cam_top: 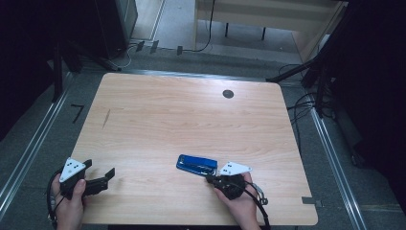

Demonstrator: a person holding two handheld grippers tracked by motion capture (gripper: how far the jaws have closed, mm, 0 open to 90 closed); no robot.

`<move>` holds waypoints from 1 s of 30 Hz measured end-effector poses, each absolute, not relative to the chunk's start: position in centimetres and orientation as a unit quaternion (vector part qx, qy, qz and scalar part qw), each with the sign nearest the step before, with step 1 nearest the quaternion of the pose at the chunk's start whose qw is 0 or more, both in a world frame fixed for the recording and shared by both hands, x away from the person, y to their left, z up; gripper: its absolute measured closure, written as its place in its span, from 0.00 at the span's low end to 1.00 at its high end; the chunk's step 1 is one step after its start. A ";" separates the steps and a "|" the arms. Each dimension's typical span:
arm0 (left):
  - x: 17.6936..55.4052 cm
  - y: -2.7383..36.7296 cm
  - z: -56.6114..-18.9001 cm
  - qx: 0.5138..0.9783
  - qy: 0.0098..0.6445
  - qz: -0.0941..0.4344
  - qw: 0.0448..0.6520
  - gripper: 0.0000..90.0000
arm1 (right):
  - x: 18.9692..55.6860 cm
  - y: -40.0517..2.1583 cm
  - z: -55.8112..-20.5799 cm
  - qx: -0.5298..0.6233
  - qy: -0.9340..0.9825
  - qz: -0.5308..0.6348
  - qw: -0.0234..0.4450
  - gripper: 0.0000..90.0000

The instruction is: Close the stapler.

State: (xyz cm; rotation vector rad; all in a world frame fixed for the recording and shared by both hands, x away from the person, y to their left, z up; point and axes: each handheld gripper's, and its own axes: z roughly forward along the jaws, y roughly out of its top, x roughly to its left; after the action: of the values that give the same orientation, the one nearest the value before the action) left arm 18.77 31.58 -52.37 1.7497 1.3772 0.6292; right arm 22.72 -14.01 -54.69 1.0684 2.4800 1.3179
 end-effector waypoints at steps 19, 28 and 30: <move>18.8 31.5 -52.4 0.695 0.543 0.249 0.401 0.09 | 23.7 -14.2 -54.7 0.367 0.818 0.436 0.073 1.00; 18.8 31.5 -52.4 0.696 0.542 0.251 0.399 0.09 | 24.0 -14.2 -54.7 0.372 0.816 0.436 0.078 1.00; 18.8 31.5 -52.4 0.696 0.542 0.250 0.399 0.09 | 24.1 -14.2 -54.7 0.374 0.815 0.436 0.078 1.00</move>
State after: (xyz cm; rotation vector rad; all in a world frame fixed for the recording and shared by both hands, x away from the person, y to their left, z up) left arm 18.78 31.51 -52.36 1.7628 1.3715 0.6329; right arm 24.06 -14.21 -54.69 1.1189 2.4400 1.3044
